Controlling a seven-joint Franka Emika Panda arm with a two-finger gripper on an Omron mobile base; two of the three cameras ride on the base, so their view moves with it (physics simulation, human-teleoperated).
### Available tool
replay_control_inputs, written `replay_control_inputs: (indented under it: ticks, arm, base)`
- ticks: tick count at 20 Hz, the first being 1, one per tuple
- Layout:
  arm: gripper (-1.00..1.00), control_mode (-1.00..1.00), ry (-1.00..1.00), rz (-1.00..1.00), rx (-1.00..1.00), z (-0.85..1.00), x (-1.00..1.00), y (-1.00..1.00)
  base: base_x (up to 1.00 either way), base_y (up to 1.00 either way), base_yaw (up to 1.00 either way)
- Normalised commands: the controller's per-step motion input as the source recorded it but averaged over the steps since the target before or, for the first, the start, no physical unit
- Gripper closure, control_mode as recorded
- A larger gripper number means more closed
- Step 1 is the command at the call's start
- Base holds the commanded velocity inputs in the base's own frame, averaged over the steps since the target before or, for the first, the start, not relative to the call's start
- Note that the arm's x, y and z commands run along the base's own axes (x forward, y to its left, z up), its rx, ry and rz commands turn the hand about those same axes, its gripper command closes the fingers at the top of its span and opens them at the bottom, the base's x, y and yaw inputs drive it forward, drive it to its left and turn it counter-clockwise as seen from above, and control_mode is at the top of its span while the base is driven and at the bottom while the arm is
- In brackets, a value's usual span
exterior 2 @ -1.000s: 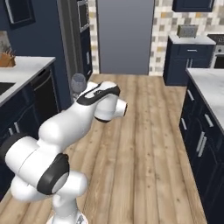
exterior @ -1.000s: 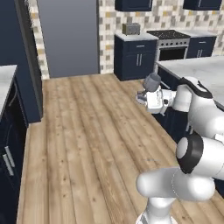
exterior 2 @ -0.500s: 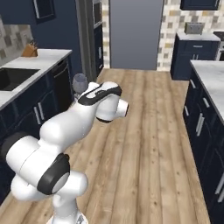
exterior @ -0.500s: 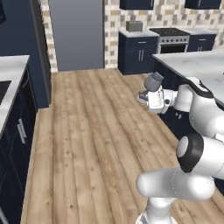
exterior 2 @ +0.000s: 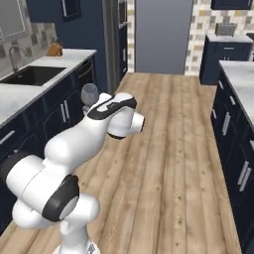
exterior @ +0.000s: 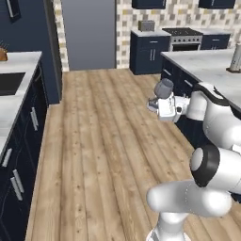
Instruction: Retrieve the wine glasses from the counter and place one next to each plate.
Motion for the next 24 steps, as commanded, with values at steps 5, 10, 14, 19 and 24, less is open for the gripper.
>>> replay_control_inputs:
  ticks: [5,10,14,19,24]
  arm:
    - [1.0,1.0,0.0,0.0,0.0,0.0,0.0,0.0]
    - [1.0,1.0,0.0,0.0,0.0,0.0,0.0,0.0]
    - [1.0,1.0,0.0,0.0,0.0,0.0,0.0,0.0]
    - [1.0,1.0,0.0,0.0,0.0,0.0,0.0,0.0]
    - [1.0,1.0,0.0,0.0,0.0,0.0,0.0,0.0]
  base:
    - [-1.0,-0.28,0.03]
    - [-0.67,-1.0,0.01]
    - [-0.15,-1.0,0.0]
    - [-0.15,-1.0,0.0]
    - [-0.19,-1.0,0.0]
